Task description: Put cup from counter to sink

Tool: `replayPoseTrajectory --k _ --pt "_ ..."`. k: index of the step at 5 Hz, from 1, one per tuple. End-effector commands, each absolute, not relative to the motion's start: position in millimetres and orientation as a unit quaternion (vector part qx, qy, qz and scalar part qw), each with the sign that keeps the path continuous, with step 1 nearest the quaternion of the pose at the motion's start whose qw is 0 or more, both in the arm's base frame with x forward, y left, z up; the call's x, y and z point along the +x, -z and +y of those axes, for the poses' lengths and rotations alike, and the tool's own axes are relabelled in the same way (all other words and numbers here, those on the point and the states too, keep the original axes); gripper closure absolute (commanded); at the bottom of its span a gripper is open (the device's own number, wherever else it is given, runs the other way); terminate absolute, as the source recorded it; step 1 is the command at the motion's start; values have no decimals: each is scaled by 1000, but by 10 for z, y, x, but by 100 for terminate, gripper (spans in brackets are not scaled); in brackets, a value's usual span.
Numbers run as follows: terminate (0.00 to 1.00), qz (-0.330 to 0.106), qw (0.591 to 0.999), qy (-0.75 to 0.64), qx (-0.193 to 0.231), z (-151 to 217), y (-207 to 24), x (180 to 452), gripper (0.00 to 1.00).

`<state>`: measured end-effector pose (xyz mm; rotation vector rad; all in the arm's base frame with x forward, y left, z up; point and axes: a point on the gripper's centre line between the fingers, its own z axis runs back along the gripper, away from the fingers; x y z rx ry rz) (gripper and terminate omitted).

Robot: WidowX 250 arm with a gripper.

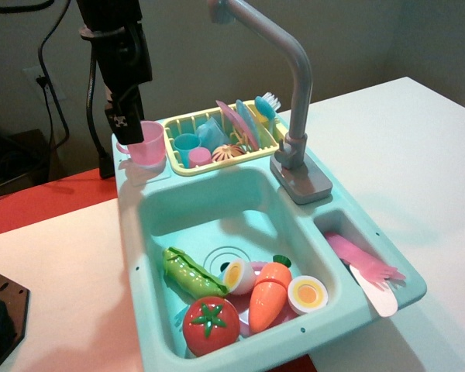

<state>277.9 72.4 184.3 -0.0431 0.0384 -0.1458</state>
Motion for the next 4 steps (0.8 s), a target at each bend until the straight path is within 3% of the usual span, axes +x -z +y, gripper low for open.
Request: replayPoseTrajectory --k 1,4 --pt "0 19 997 73 -22 724 -1843 2779 0" --pt "0 35 997 64 -26 742 -1628 2839 0"
